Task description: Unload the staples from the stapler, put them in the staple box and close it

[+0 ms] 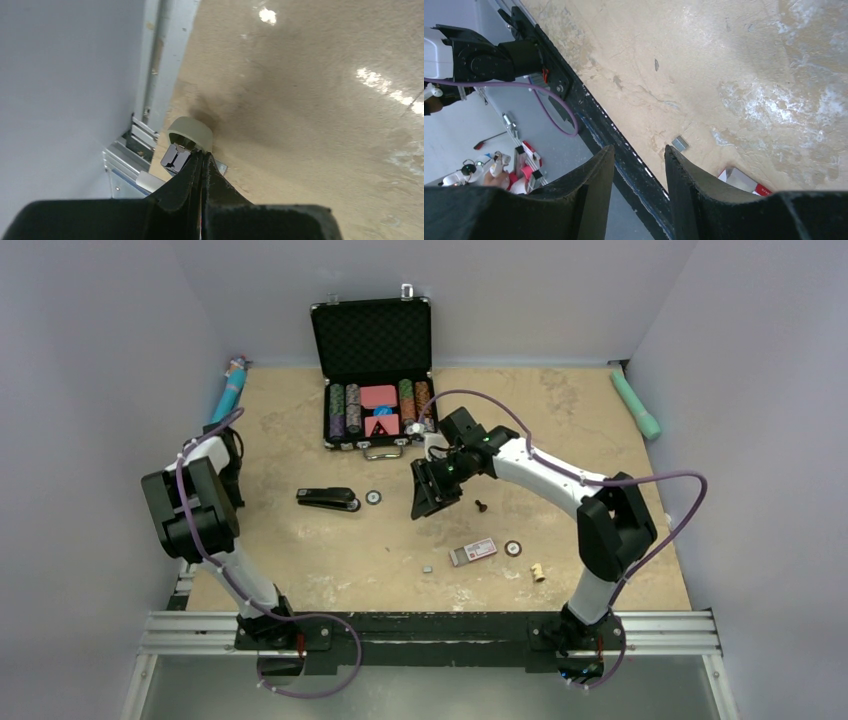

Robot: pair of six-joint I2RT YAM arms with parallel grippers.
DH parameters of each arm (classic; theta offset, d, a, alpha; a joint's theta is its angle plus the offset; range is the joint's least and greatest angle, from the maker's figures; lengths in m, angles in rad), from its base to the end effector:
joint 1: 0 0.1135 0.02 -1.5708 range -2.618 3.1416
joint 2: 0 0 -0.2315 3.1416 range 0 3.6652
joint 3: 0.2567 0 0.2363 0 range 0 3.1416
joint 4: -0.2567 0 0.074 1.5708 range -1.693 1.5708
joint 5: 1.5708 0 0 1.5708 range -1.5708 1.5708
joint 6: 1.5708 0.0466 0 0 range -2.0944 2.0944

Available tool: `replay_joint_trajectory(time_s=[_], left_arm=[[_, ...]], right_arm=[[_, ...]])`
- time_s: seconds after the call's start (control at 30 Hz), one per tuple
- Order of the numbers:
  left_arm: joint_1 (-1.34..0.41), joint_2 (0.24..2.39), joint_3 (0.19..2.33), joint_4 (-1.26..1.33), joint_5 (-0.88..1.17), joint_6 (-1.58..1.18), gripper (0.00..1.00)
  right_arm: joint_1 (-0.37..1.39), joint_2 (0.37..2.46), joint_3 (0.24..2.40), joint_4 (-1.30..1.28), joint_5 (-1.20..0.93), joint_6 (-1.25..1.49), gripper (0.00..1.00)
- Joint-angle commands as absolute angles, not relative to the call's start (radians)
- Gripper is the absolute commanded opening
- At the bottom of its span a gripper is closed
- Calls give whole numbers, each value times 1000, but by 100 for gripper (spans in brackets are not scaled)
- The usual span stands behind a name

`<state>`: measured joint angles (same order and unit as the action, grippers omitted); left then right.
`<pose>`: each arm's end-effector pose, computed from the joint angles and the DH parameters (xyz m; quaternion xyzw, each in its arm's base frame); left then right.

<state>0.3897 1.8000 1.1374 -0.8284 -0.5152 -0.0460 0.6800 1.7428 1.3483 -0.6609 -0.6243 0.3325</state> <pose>0.2677 0.1348 0.1315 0.2187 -0.9412 -0.2574 0.0055 0.2541 0.2405 0.2118 -0.2362 0.8929 0.3773 0.0681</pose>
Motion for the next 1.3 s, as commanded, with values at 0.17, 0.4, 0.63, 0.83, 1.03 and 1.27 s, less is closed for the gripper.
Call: replay_joint_trajectory(time_s=[0.17,0.4,0.63,0.83,1.03,1.27], left_arm=[[319,1865,1229,-950,-339,-181,0],[231,1875,1277,-1013,-382,-160,0],[190,1842,1263,-1021,-311,-161,0],[132,1880,1309,-1066,-220,-146,0],[30,1929,1352,-1092,-169,-171,0],[-40,1882,1307,-1037,-24,-319,0]], right_arm=[[672,1707,1373,-630,-659,336,46],[655,1678,1349,-619,-663,340,46],[651,1676,1354,-606,-667,346,46],[636,1663,1333,-585,-664,352,46],[622,1646,1300,-551,-668,372,46],[609,1636,1295,-550,-661,364,46]])
